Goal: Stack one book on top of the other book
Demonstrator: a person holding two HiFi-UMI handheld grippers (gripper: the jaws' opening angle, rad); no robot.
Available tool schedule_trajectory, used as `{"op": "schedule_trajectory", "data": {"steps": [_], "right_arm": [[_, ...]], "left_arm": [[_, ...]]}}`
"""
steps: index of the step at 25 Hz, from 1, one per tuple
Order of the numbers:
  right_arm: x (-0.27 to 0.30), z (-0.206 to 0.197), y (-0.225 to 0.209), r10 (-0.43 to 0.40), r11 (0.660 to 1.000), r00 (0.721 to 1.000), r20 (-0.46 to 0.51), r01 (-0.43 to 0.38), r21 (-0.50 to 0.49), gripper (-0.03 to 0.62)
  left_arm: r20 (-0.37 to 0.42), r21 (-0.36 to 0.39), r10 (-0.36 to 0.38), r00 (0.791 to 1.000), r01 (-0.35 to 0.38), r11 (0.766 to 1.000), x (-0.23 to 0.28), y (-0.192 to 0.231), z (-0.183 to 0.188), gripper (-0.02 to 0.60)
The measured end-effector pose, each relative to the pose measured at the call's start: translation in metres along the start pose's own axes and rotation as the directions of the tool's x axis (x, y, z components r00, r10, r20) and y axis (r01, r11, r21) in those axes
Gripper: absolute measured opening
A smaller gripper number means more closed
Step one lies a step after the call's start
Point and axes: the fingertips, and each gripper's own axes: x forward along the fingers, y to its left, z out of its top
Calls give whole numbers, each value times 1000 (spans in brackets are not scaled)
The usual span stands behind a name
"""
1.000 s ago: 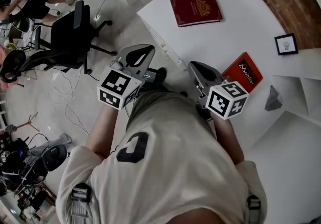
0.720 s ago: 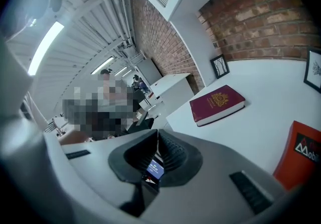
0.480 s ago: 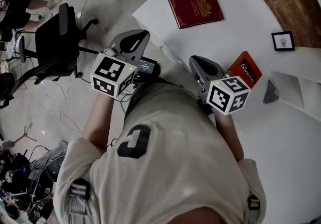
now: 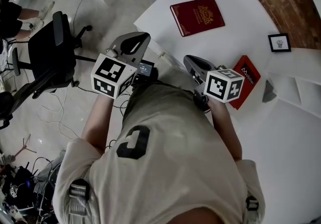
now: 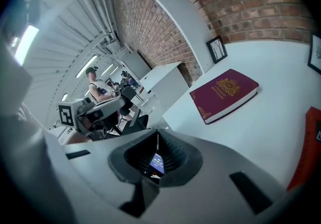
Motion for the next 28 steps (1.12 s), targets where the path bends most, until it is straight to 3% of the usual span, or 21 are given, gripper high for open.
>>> {"op": "schedule_trajectory", "data": {"steps": [5,10,15,18,21,25,28], "right_arm": [[21,12,-9,-20,1000,1000,0,20,1,6],[42,52,-58,-151,988,988,24,152,-39,6],[84,78,-112,-341,920,938,-66,319,-227,6],[106,71,-132,-414,874,899,-141,350,-338,8],[117,51,-147,-443,860,871,-212,346,-375,8],[119,49,-148,-437,845,889,-137,353,-401,8],[119,37,-139,-405,854,901,-156,312,-416,8]], "left_arm": [[0,-19,3,1000,-3,1000,-2,16,-5,5],[4,-48,29,1000,-28,998,-3,10,-4,5],[-12,-48,34,999,-35,998,-1,-10,-7,5],[-31,-59,49,998,-50,997,-4,-15,-14,5],[-50,-73,66,997,-69,995,-7,-16,-21,5],[-70,-79,80,994,-85,993,-9,-9,-30,5],[-95,-81,74,993,-82,993,-9,-6,-37,5]]}}
